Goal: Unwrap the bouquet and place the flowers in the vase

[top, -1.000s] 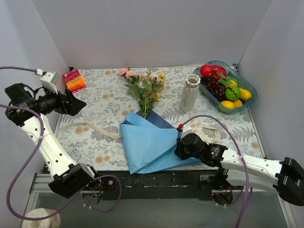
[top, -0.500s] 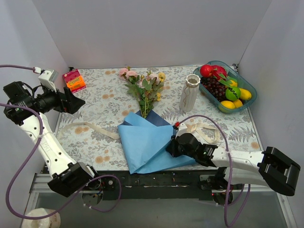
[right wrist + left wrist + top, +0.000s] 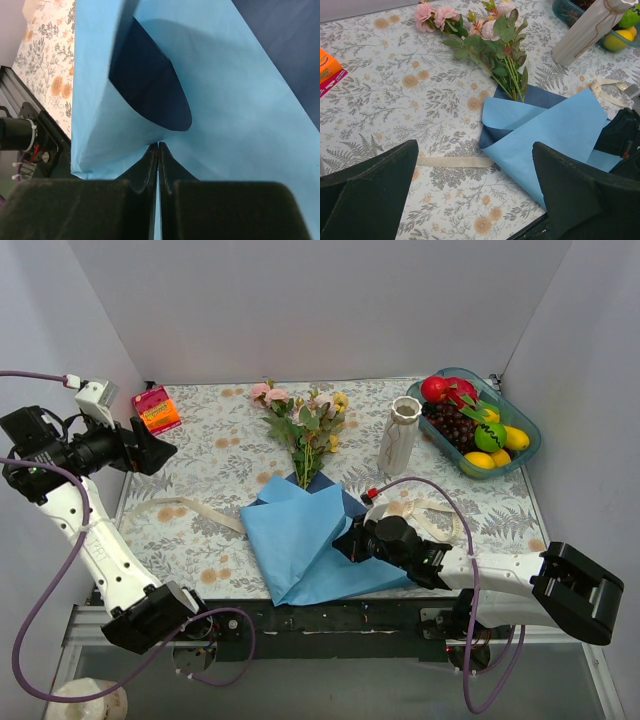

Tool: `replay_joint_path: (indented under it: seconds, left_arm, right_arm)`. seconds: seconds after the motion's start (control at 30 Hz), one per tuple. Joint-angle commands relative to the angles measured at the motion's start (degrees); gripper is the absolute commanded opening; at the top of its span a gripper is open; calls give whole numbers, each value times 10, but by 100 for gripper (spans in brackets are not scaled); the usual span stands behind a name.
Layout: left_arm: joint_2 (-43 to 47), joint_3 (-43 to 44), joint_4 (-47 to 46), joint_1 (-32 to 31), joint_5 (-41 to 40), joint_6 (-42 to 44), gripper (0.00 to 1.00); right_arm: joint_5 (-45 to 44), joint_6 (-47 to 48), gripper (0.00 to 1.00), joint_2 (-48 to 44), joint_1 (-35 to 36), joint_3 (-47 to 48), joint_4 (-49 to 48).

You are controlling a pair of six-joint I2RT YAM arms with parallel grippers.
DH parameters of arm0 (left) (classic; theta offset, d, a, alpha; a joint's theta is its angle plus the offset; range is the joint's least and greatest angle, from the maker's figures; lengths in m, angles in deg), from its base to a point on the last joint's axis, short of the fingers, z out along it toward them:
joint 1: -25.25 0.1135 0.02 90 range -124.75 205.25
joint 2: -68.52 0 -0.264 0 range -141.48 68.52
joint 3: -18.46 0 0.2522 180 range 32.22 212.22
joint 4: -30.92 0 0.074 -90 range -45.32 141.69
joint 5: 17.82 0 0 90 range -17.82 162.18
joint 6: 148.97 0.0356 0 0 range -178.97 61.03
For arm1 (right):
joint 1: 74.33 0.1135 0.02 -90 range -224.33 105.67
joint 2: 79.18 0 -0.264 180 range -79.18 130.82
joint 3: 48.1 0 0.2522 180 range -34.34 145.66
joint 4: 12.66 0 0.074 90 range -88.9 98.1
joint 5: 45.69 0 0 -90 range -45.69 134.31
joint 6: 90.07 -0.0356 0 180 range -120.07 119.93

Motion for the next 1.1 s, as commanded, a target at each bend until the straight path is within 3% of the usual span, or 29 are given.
replay_joint_path:
  seconds: [0.0, 0.2, 0.4, 0.63, 1.07]
  left_arm:
    - [-2, 34, 1, 3, 14, -11, 98]
    - [3, 29, -4, 3, 19, -19, 98]
    - [-3, 45, -3, 2, 21, -25, 98]
    - [0, 42, 3, 3, 26, -22, 98]
    - [-4, 95, 37, 2, 67, -31, 98]
  right_arm:
    - [-19, -46, 3, 3, 9, -10, -13]
    - [-19, -87, 3, 26, 12, -90, -144]
    - [16, -69, 4, 122, 11, -5, -179]
    - [61, -62, 5, 171, 11, 71, -255]
    - [156, -15, 5, 296, 29, 304, -152]
